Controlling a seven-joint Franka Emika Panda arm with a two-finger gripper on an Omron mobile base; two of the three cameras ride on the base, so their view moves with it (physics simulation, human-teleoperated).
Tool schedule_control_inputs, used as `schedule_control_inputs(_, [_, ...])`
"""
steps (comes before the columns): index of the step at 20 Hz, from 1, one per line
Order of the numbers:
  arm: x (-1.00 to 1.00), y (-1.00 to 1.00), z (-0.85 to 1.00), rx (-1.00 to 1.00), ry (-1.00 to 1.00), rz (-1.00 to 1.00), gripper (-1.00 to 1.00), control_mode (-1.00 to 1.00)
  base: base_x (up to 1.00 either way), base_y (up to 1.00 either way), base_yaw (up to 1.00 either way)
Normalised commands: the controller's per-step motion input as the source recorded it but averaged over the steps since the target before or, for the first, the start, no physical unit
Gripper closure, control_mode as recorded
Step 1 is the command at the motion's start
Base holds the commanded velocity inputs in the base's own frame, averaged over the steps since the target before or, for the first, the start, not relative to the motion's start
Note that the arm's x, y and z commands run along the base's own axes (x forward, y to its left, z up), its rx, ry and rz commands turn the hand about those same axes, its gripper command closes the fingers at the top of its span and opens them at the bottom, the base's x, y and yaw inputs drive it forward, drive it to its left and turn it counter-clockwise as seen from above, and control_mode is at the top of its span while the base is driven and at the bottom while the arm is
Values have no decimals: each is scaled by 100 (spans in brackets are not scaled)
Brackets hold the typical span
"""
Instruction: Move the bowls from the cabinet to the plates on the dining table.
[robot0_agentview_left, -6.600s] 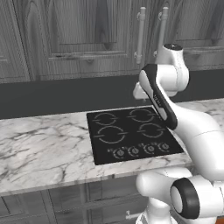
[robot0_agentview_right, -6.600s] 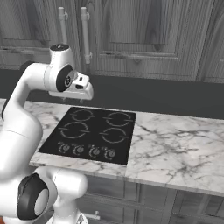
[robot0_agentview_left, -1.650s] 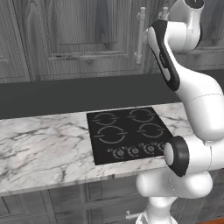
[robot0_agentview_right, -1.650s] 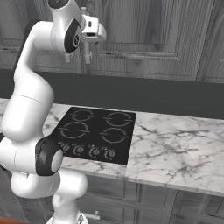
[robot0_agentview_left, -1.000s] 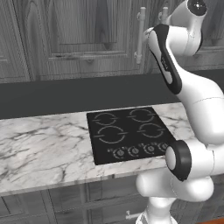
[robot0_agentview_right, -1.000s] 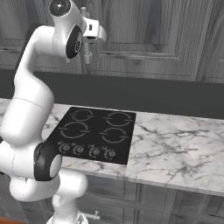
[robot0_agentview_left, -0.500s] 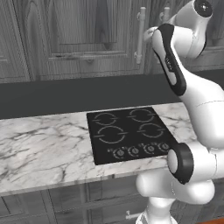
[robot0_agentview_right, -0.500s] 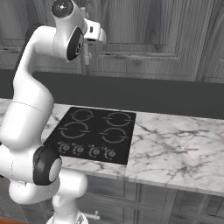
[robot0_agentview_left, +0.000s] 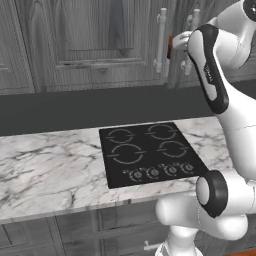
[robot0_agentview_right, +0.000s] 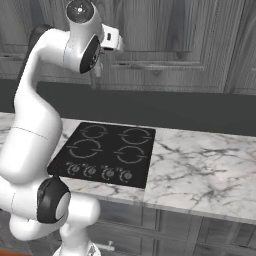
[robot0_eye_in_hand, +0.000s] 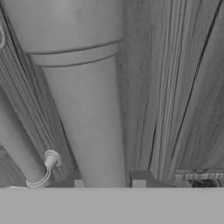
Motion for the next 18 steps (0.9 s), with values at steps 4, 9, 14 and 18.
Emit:
schedule_control_inputs(4, [-47,-47,50,0,-2,21,100,-100,0,0,0])
schedule_control_inputs(9, [-51,-52,43,0,-2,25,100,-100,0,0,0])
schedule_control_inputs(14, [-60,-50,38,0,0,25,100,-100,0,0,0])
schedule_control_inputs(18, [-64,-51,37,0,0,23,100,-100,0,0,0])
